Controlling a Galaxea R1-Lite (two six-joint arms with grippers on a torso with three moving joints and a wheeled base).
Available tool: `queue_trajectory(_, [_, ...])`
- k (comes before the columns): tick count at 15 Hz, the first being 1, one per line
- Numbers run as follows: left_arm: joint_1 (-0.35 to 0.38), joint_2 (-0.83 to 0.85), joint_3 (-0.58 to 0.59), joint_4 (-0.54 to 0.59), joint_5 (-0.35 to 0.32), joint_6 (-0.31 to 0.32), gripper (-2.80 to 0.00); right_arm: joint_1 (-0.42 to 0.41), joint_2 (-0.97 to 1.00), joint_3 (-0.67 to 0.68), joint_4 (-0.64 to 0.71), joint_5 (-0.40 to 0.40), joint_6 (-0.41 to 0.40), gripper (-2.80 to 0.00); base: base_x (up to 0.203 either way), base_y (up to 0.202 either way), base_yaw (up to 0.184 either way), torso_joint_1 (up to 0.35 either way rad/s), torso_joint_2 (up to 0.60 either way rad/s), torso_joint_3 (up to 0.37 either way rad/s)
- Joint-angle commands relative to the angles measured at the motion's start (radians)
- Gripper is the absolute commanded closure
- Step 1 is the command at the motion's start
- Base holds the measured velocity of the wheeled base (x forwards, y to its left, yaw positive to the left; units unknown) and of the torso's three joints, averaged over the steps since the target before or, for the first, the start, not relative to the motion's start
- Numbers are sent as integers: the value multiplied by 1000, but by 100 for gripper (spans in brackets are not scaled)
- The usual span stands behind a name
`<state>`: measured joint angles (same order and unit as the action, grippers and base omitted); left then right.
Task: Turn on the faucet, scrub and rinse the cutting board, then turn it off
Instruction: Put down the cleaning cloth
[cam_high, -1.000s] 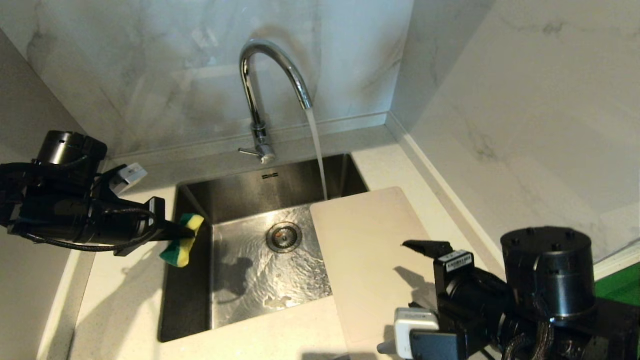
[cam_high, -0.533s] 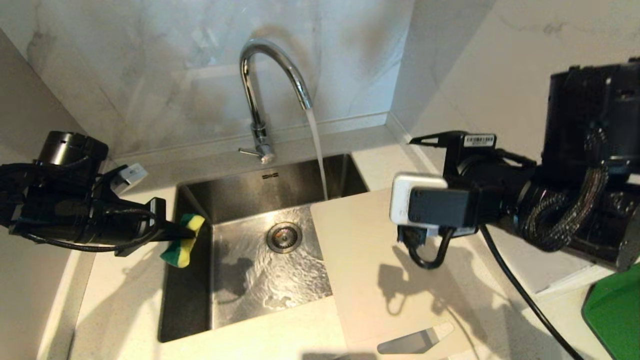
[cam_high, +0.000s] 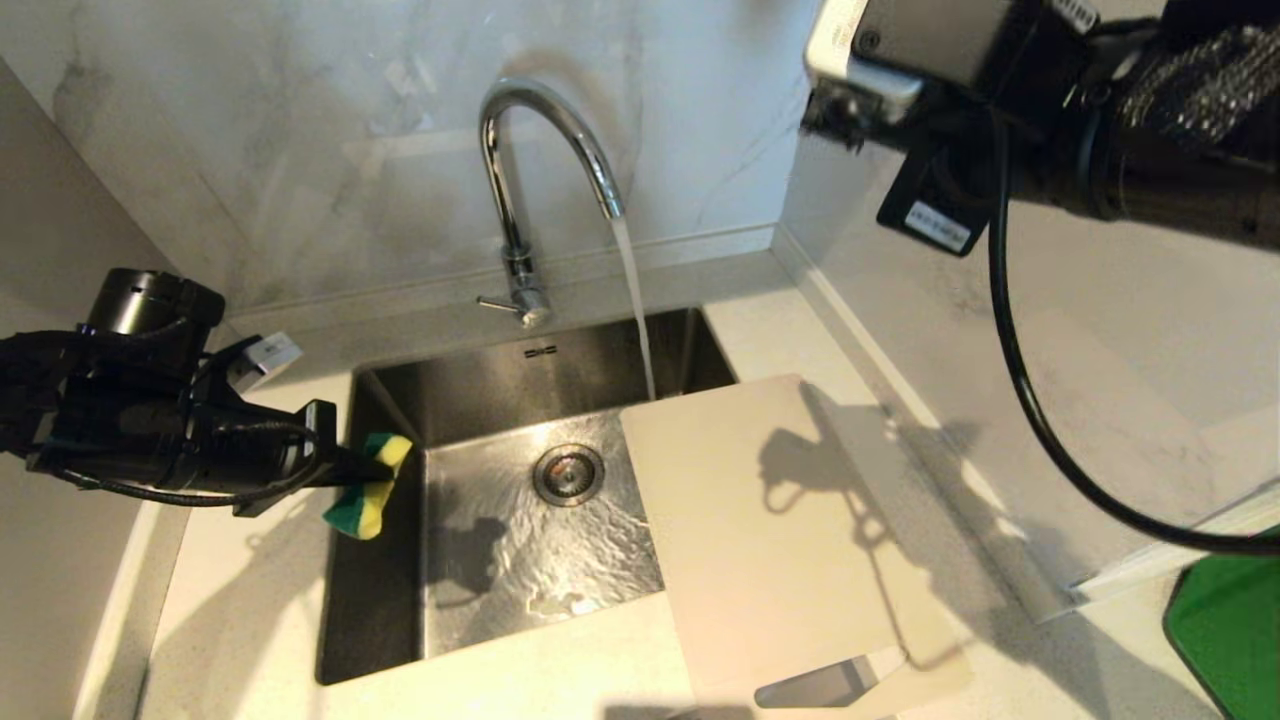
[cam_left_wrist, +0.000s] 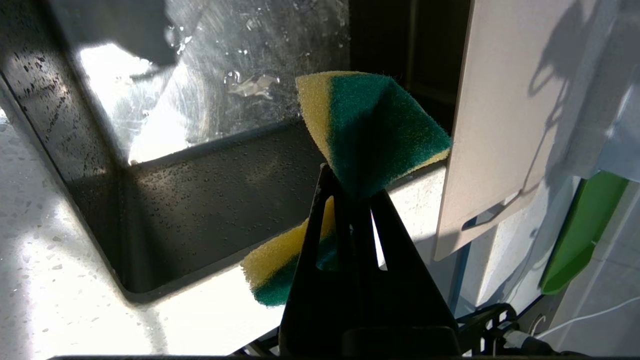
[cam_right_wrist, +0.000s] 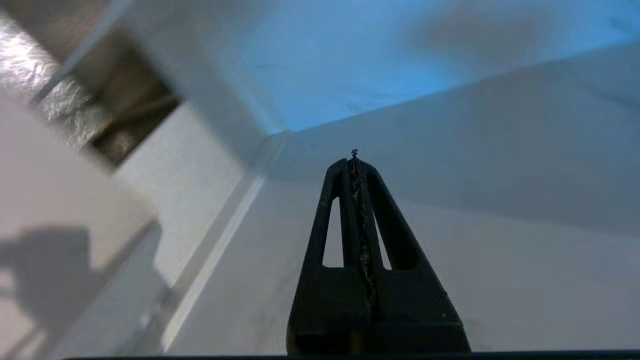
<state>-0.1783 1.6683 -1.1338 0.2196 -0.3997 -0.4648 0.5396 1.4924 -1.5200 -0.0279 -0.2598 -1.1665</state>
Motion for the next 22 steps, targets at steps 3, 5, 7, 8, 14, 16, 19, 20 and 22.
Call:
queue_trajectory(3, [0,4,-1,1,-2,-1,0,0,130,-369,85,-40,109,0,0,0,0,0,0,0])
queue_trajectory(5, [0,4,-1,1,-2,-1,0,0,162,-485,133,-79,165,0,0,0,0,0,0,0])
queue_trajectory(7, [-1,4,0,1,-2,-3,0,0,152,-484,154,-114,262,0,0,0,0,0,0,0])
queue_trajectory(8, [-5,4,0,1,-2,-3,0,0,140,-483,155,-127,276,0,0,0,0,0,0,0])
queue_trajectory(14, [-9,9,3,1,-4,-3,0,-2,57,-482,241,-146,555,0,0,0,0,0,0,0])
queue_trajectory(16, [-9,10,5,1,-4,-1,0,0,32,-470,249,-139,722,0,0,0,0,0,0,0])
queue_trajectory(19, [-9,25,6,1,-4,-1,0,2,-14,-446,259,-93,946,0,0,0,0,0,0,0])
queue_trajectory(20, [-9,34,6,1,-4,-1,0,2,-17,-441,255,-89,966,0,0,0,0,0,0,0])
queue_trajectory(22, [-13,51,7,0,-4,-2,0,2,-16,-430,241,-85,1050,0,0,0,0,0,0,0])
